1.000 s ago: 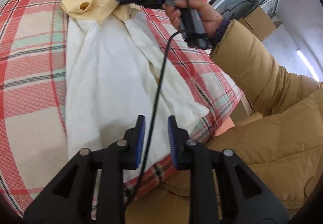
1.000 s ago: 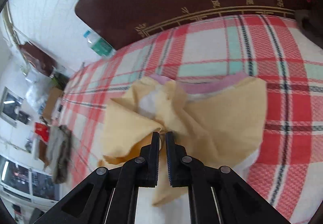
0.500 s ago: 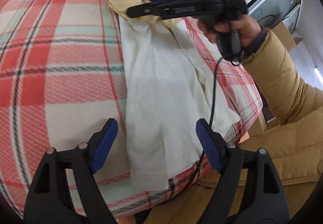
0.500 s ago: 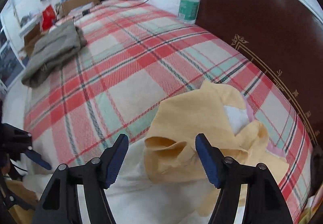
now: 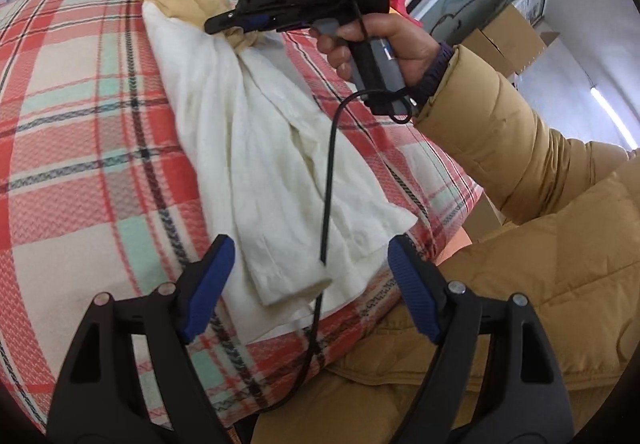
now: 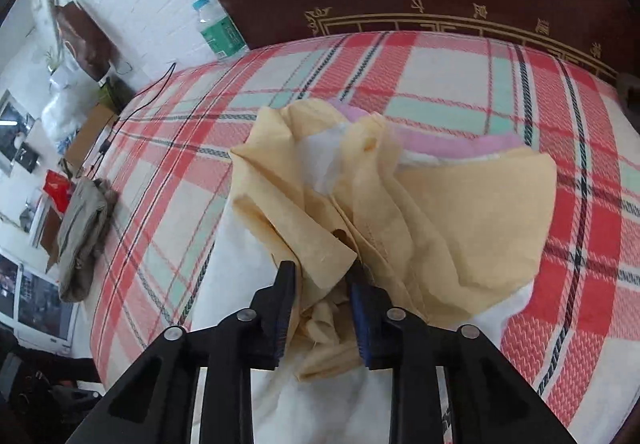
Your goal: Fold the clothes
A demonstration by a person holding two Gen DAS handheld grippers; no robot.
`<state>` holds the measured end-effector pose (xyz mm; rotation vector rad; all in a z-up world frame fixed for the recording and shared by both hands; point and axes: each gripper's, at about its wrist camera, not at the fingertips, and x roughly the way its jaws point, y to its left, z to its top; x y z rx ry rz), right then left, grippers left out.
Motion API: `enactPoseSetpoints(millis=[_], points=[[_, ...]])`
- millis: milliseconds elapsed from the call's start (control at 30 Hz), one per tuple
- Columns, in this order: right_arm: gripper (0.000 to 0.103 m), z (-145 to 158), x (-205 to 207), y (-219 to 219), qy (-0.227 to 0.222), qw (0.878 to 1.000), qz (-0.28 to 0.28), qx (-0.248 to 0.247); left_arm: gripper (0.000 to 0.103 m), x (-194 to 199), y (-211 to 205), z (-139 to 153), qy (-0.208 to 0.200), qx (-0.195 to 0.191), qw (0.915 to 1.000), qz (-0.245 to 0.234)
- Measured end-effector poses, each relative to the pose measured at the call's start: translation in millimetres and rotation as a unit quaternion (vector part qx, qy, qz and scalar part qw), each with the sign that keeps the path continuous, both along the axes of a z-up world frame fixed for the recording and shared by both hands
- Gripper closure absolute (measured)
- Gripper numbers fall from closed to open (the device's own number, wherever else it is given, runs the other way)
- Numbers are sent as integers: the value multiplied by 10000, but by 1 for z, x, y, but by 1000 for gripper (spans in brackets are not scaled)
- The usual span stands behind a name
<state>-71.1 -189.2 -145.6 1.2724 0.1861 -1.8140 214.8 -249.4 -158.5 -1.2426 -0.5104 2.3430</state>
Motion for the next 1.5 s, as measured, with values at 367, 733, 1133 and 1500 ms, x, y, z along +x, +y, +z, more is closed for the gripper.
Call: enactPoseSetpoints(millis=[367, 733, 1133, 1500], points=[[54, 30, 124, 29, 550, 9834, 1711, -239, 23, -7, 11, -11, -79, 747, 9964, -383], [58, -2, 204, 6, 738, 9489, 3067, 119, 23, 24, 3, 13, 320, 738, 9955, -503], [66, 13, 199, 70, 1198, 9560, 2617, 570, 22, 28, -51, 2, 148, 454, 9975, 530], [53, 7, 165, 158, 119, 9977, 602, -293, 22, 10, -34, -19, -341, 773, 9961, 259]])
